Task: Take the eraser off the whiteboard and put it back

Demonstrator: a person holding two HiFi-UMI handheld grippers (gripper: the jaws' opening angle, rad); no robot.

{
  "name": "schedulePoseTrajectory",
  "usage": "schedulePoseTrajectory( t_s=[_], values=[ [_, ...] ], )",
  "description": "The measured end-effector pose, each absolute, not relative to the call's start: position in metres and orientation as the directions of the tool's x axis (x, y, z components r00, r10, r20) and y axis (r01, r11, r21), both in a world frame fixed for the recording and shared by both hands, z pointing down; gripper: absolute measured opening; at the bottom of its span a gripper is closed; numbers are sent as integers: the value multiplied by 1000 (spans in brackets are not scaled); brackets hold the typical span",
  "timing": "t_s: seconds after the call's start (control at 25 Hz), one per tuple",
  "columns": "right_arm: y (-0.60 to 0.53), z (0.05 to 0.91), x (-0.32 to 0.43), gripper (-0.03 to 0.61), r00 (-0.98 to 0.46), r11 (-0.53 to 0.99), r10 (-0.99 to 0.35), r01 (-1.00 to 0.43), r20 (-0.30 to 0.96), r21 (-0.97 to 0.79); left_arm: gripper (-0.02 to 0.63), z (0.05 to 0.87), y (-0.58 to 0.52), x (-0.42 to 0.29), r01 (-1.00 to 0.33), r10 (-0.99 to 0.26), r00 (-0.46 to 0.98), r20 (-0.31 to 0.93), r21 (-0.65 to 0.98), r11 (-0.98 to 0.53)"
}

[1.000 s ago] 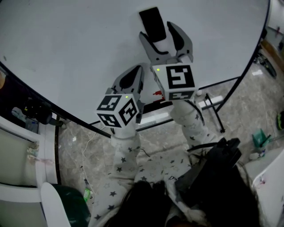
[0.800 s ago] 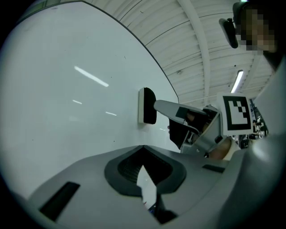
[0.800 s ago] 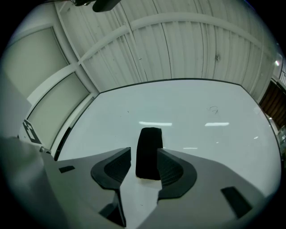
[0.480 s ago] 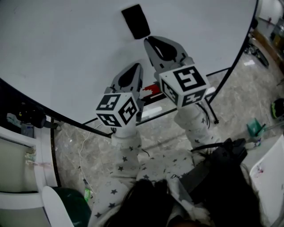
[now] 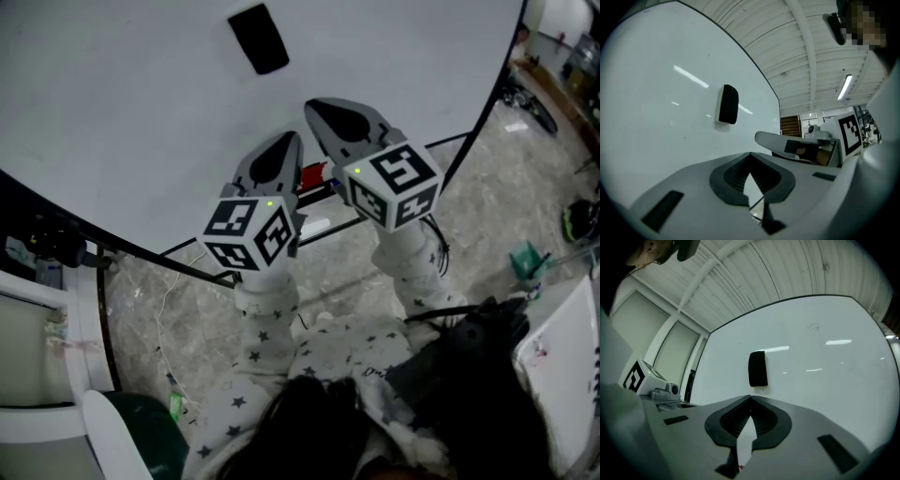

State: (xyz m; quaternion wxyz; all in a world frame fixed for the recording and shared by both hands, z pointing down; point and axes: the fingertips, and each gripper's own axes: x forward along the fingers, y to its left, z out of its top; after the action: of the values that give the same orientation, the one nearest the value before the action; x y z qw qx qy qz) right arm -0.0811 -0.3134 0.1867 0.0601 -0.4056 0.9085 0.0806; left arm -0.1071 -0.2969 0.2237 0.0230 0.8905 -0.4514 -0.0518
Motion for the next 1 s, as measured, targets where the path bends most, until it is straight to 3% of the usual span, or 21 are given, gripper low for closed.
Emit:
schedulePoseTrajectory(
  t_s=[1.0],
  values=[
    [-303, 208, -53, 8, -724, 728, -677, -685, -134, 26, 2, 222, -282, -76, -831, -834, 548, -61, 78, -551]
  ],
)
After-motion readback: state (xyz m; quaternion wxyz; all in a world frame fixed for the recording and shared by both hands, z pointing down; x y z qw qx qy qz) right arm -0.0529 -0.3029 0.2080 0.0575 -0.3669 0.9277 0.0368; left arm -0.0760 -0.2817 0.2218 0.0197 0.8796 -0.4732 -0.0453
